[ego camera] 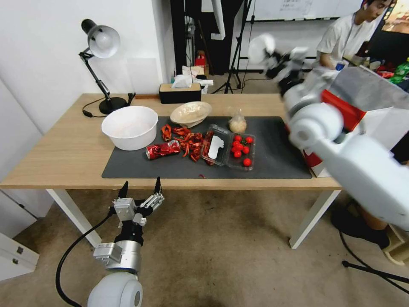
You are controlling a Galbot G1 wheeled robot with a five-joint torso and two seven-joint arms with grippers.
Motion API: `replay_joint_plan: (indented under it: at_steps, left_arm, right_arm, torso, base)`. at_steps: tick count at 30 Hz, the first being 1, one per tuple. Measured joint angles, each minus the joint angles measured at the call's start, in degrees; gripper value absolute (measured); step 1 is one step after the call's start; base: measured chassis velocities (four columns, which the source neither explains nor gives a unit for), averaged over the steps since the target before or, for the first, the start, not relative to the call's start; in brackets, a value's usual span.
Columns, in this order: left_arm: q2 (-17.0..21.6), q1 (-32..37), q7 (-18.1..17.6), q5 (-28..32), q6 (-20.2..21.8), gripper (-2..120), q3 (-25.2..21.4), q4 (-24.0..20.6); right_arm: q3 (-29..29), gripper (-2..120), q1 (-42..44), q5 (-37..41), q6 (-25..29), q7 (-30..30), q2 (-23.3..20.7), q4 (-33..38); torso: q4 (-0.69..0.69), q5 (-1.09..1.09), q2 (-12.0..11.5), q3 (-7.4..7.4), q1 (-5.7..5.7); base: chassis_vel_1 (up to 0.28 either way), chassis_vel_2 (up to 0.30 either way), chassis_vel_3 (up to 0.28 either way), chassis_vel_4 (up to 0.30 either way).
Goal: Pick up the trash from the table and place it into the takeout bag.
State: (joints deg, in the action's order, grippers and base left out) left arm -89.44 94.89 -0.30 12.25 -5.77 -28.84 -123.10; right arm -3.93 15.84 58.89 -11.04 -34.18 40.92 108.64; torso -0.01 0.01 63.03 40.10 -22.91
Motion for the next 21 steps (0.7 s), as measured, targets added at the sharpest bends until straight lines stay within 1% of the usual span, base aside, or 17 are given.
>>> replay_joint_plan:
  at_steps: [1, 2, 3, 5, 6, 7, 8, 9, 10, 11, 13, 15, 16, 21]
  left_arm:
    - [0.0, 0.0, 0.0, -0.1, 0.0, 100, 0.1, 0.0]
    - [0.0, -0.1, 0.0, -0.1, 0.0, 100, 0.2, 0.0]
    - [0.0, -0.1, 0.0, -0.1, 0.0, 100, 0.2, 0.0]
    - [-0.1, -0.1, 0.0, -0.2, 0.0, 100, 0.4, 0.0]
    - [-0.1, -0.1, 0.1, -0.3, 0.0, 100, 0.5, 0.0]
    - [-0.1, -0.1, 0.1, -0.3, 0.0, 100, 0.5, 0.0]
    - [-0.1, -0.1, 0.1, -0.4, 0.0, 100, 0.6, 0.0]
    - [-0.3, 0.1, 0.3, -0.8, 0.0, 100, 1.1, 0.0]
    - [-0.3, 0.1, 0.3, -0.8, 0.0, 100, 1.1, 0.0]
    - [-0.4, 0.3, 0.4, -1.1, 0.0, 100, 1.4, 0.0]
    - [-0.5, 0.5, 0.5, -1.2, 0.0, 100, 1.5, -0.1]
    - [-0.5, 0.7, 0.5, -1.3, -0.1, 100, 1.6, -0.1]
    - [-0.5, 1.0, 0.6, -1.5, -0.2, 100, 1.7, -0.5]
    - [-0.4, 1.8, 0.6, -1.5, -0.8, 100, 1.6, -1.2]
  right_arm:
    - [3.2, 17, 1.9, -0.3, -1.3, -0.2, -1.8, 0.7]
    - [4.8, 17, 3.1, -0.4, -2.1, -0.3, -2.6, 1.0]
    - [4.8, 17, 3.1, -0.4, -2.1, -0.3, -2.6, 1.0]
    - [7.1, 17, 4.9, -0.4, -3.1, -0.5, -3.7, 1.3]
    - [9.4, 17, 7.0, -0.6, -4.0, -0.7, -4.7, 1.4]
    - [9.4, 17, 7.0, -0.6, -4.0, -0.7, -4.7, 1.4]
    - [10.8, 17, 8.3, -0.7, -4.5, -0.9, -5.3, 1.5]
    - [16.6, 17, 14.2, -1.0, -7.8, -2.1, -7.7, 1.9]
    - [16.6, 17, 14.2, -1.0, -7.8, -2.1, -7.7, 1.9]
    - [18.9, 17, 17.5, -1.1, -9.1, -3.1, -9.0, 2.5]
    - [20.2, 17, 20.0, -1.6, -10.1, -4.4, -9.3, 2.9]
    - [20.5, 17, 20.7, -1.7, -10.6, -4.9, -9.3, 2.9]
    - [21.1, 17, 22.0, -1.7, -11.8, -6.3, -9.1, 3.2]
    - [21.4, 17, 23.2, -1.2, -14.1, -8.5, -8.7, 3.9]
  torso:
    - [0.0, 0.0, 0.0, 0.0, 0.0]
    - [-0.01, 0.0, 0.0, 0.0, 0.0]
    - [-0.01, 0.0, 0.0, 0.0, 0.0]
    - [-0.02, 0.01, 0.0, 0.0, 0.0]
    - [-0.01, 0.01, 0.0, 0.0, 0.0]
    - [-0.01, 0.01, 0.0, 0.0, 0.0]
    - [-0.01, 0.01, 0.0, 0.0, 0.01]
    - [-0.03, 0.03, 0.0, 0.0, 0.0]
    - [-0.03, 0.03, 0.0, 0.0, 0.0]
    - [-0.01, -0.01, 0.0, 0.0, 0.0]
    - [0.0, 0.0, 0.0, 0.0, 0.0]
    - [0.01, -0.01, 0.0, 0.0, 0.01]
    - [0.02, -0.01, 0.0, 0.0, 0.0]
    - [0.02, -0.01, 0.0, 0.0, 0.0]
  base:
    - [0.0, 0.0, 0.0, 0.0]
    - [0.0, 0.0, 0.0, 0.0]
    - [0.0, 0.0, 0.0, 0.0]
    - [0.0, 0.0, 0.0, 0.0]
    - [0.0, 0.0, 0.0, 0.0]
    - [0.0, 0.0, 0.0, 0.0]
    - [0.0, 0.0, 0.0, 0.0]
    - [0.0, 0.0, 0.0, 0.0]
    - [0.0, 0.0, 0.0, 0.0]
    - [0.0, 0.0, 0.0, 0.0]
    - [0.0, 0.0, 0.0, 0.0]
    - [0.0, 0.0, 0.0, 0.0]
    - [0.0, 0.0, 0.0, 0.0]
    - [0.0, 0.0, 0.0, 0.0]
